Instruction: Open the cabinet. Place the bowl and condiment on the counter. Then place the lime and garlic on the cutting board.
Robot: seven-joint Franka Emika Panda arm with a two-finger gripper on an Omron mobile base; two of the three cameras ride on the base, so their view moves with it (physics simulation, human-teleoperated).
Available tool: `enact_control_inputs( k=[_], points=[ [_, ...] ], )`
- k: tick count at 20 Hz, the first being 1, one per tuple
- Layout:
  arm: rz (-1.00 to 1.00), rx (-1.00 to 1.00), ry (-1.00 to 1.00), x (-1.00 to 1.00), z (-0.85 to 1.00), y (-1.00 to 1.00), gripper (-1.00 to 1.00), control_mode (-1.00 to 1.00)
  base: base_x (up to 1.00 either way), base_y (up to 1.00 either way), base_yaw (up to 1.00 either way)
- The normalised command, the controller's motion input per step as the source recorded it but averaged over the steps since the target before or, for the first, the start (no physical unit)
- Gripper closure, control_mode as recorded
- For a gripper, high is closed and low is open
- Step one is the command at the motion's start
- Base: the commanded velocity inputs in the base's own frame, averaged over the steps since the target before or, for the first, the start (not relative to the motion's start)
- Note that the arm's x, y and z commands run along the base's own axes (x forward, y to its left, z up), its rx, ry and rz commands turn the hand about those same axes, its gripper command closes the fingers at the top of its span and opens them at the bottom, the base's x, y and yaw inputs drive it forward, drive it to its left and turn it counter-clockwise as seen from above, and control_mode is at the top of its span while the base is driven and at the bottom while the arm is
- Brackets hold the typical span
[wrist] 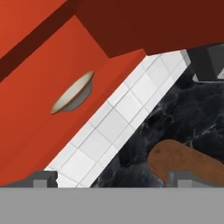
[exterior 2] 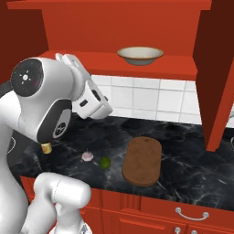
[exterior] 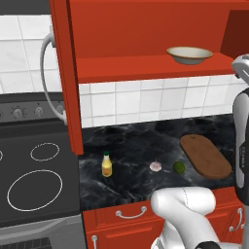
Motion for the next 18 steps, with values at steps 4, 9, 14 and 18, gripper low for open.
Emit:
enact_control_inputs(
  k=[4, 9, 14, 18],
  points=[
    [0.00, 0.08, -0.02, 0.24, 0.08, -0.09, -1.00, -1.00, 0.00, 0.00, 0.00],
    [0.00, 0.06, -0.03, 0.18, 0.03, -0.01, -1.00, -1.00, 0.00, 0.00, 0.00],
    [0.00, 0.01, -0.05, 0.19, 0.01, 0.00, -1.00, -1.00, 0.00, 0.00, 0.00],
    [0.00, 0.00, -0.06, 0.19, 0.00, 0.00, -1.00, -1.00, 0.00, 0.00, 0.00]
  ],
)
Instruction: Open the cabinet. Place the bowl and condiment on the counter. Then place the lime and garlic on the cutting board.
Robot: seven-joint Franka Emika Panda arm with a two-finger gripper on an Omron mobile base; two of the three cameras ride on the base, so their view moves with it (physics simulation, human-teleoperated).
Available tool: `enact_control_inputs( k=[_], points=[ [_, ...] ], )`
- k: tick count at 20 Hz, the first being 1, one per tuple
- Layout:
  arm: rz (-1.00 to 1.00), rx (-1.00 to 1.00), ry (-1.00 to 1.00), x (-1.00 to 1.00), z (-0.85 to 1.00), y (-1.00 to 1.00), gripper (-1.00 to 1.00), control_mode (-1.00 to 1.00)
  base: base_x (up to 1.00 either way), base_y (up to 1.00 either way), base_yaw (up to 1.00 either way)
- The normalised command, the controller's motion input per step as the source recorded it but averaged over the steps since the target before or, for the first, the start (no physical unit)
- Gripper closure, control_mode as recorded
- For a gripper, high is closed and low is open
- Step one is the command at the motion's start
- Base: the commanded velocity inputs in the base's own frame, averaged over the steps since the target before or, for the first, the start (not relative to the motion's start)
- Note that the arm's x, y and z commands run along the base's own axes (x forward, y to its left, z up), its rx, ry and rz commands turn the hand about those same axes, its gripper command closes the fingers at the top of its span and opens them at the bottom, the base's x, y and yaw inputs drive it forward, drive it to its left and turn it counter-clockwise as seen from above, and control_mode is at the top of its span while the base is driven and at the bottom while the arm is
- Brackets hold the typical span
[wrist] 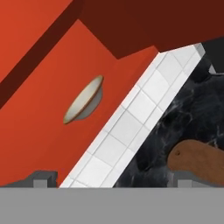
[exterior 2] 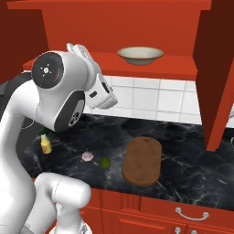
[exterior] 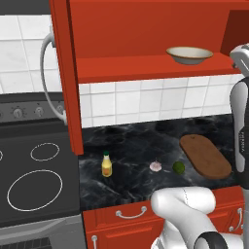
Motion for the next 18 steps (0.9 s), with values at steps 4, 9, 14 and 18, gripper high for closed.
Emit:
enact_control_inputs(
  k=[4, 9, 14, 18],
  points=[
    [0.00, 0.00, -0.10, 0.23, 0.00, 0.00, -1.00, -1.00, 0.00, 0.00, 0.00],
    [0.00, 0.00, -0.06, 0.18, 0.03, 0.00, -1.00, -1.00, 0.00, 0.00, 0.00],
    [0.00, 0.00, 0.00, 0.18, 0.10, -0.07, -1.00, -1.00, 0.00, 0.00, 0.00],
    [0.00, 0.00, 0.00, 0.11, 0.09, -0.12, -1.00, -1.00, 0.00, 0.00, 0.00]
  ],
)
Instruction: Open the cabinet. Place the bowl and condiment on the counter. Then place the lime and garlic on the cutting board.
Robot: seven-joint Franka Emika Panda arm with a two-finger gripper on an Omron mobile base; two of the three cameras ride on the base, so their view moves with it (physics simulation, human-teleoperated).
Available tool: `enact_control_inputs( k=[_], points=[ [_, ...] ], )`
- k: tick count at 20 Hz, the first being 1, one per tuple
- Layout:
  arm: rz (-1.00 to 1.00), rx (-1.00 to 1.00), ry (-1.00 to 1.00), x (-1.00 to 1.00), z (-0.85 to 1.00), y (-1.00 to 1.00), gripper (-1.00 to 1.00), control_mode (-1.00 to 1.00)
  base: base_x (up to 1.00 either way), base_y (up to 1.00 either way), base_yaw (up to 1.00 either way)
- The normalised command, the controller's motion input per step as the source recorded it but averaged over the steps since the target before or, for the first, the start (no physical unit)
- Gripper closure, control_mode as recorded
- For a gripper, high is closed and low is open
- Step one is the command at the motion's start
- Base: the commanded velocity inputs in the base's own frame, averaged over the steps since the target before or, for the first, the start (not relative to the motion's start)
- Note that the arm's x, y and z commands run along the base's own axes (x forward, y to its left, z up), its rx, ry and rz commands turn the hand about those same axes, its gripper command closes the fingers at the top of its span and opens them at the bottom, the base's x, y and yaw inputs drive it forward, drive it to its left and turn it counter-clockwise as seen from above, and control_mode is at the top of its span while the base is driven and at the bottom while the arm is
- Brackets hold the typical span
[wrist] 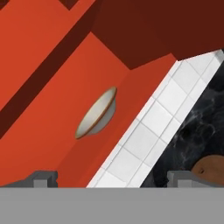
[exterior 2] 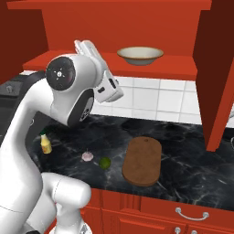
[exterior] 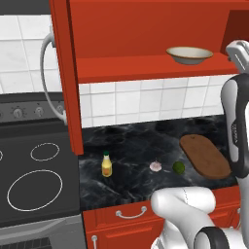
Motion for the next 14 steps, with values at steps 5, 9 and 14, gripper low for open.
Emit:
enact_control_inputs(
  k=[5, 9, 14],
  points=[
    [0.00, 0.00, 0.00, 0.14, 0.04, -0.05, -1.00, -1.00, 0.00, 0.00, 0.00],
    [0.00, 0.00, 0.00, 0.16, 0.01, 0.00, -1.00, -1.00, 0.00, 0.00, 0.00],
    [0.02, 0.00, 0.00, 0.16, 0.00, 0.00, -1.00, -1.00, 0.00, 0.00, 0.00]
  ],
)
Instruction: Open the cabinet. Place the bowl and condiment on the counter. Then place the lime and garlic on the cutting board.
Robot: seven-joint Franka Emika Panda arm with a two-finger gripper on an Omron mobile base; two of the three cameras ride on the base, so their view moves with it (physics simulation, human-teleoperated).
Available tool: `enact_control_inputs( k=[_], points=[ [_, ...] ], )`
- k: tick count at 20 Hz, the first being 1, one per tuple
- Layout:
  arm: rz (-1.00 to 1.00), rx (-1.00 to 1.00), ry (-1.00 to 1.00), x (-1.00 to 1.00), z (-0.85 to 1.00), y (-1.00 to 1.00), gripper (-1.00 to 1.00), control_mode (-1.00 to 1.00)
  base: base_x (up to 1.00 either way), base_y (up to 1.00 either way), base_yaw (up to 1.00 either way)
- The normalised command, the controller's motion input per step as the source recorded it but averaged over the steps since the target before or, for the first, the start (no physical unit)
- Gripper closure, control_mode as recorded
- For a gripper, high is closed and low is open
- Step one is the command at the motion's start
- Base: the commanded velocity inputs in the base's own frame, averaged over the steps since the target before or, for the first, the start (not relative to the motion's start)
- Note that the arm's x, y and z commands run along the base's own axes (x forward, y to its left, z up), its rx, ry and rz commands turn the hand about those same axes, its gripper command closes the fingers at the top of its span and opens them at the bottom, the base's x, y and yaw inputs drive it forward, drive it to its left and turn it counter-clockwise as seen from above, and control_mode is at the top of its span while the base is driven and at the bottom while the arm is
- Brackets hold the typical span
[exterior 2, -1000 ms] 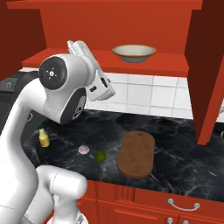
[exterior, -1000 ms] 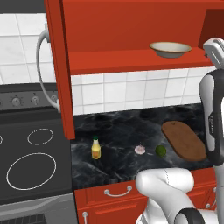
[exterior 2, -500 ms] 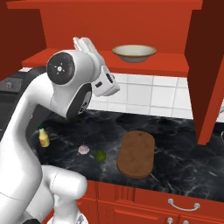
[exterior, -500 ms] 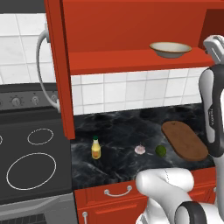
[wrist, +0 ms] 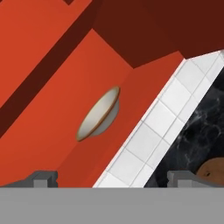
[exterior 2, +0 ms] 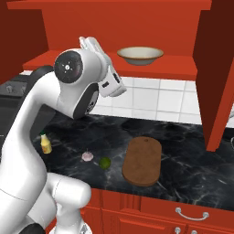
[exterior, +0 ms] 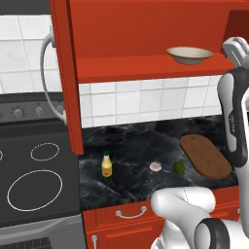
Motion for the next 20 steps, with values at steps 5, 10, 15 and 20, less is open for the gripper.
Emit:
enact_control_inputs(
  k=[5, 10, 15, 20],
  points=[
    [0.04, 0.00, 0.00, 0.10, 0.00, 0.00, -1.00, -1.00, 0.00, 0.00, 0.00],
    [0.07, 0.00, 0.00, 0.10, 0.00, -0.03, -1.00, -1.00, 0.00, 0.00, 0.00],
    [0.04, 0.00, 0.00, 0.09, 0.01, 0.00, -1.00, -1.00, 0.00, 0.00, 0.00],
    [0.01, 0.00, 0.03, 0.11, 0.03, 0.00, -1.00, -1.00, 0.00, 0.00, 0.00]
  ],
)
